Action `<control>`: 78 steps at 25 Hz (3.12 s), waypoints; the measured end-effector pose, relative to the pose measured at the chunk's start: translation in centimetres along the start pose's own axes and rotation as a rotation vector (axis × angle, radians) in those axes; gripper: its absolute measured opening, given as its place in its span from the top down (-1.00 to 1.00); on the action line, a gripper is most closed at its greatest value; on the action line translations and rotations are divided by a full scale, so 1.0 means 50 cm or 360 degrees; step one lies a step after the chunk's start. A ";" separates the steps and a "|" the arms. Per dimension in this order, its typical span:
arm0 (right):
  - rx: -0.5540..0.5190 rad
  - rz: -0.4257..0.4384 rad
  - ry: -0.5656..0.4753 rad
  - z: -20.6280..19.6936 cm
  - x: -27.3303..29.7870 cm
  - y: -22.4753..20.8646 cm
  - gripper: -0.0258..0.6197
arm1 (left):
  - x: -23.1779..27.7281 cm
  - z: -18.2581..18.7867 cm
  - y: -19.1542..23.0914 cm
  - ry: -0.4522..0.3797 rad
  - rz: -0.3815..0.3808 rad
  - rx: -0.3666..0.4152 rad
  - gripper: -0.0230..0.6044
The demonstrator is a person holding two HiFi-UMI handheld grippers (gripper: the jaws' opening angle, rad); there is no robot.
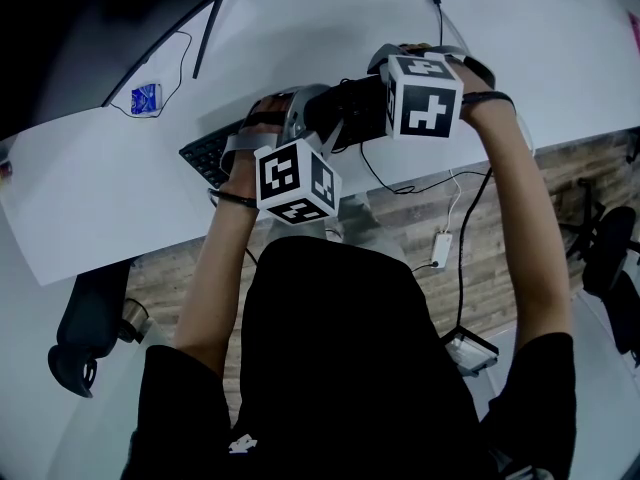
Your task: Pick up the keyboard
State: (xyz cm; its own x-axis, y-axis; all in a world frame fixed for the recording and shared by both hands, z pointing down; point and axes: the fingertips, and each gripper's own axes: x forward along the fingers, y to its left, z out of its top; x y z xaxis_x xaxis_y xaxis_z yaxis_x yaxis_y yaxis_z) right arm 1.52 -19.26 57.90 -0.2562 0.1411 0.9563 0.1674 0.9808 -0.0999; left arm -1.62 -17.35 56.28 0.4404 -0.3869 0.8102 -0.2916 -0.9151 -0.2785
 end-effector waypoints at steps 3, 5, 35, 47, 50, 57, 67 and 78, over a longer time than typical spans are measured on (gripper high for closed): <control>-0.0007 -0.0014 0.0000 0.000 0.001 0.001 0.23 | 0.001 -0.001 0.000 0.0000 -0.0004 0.0004 0.33; -0.0008 -0.0022 0.0000 -0.002 0.000 0.001 0.24 | 0.001 -0.001 0.001 0.0000 -0.0002 0.0009 0.33; -0.0121 -0.0498 -0.0003 0.006 -0.043 0.044 0.34 | -0.028 -0.026 -0.023 0.0060 -0.0244 -0.0135 -0.04; -0.0155 -0.0941 -0.0025 -0.003 -0.065 0.090 0.34 | -0.025 -0.024 -0.056 0.0158 -0.0316 -0.0035 -0.04; -0.0178 -0.1051 -0.0029 -0.005 -0.069 0.102 0.34 | -0.027 -0.020 -0.064 0.0177 -0.0331 -0.0009 -0.04; -0.0217 -0.1253 -0.0019 -0.002 -0.077 0.135 0.34 | -0.031 -0.029 -0.098 0.0290 -0.0419 0.0044 -0.04; -0.0246 -0.1412 0.0013 -0.005 -0.085 0.164 0.34 | -0.023 -0.034 -0.140 0.0423 -0.0489 0.0182 -0.04; -0.0221 -0.1417 0.0024 -0.009 -0.085 0.166 0.34 | -0.013 -0.048 -0.143 0.0508 -0.0440 0.0319 0.45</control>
State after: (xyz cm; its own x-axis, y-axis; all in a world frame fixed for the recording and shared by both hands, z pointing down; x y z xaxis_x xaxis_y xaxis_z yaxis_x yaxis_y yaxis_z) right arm 4.42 -11.76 53.14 -0.3336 -0.6660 0.6672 0.0266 0.7008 0.7129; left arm -1.86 -10.30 58.99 0.1858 -0.0997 0.9775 -0.0161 -0.9950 -0.0984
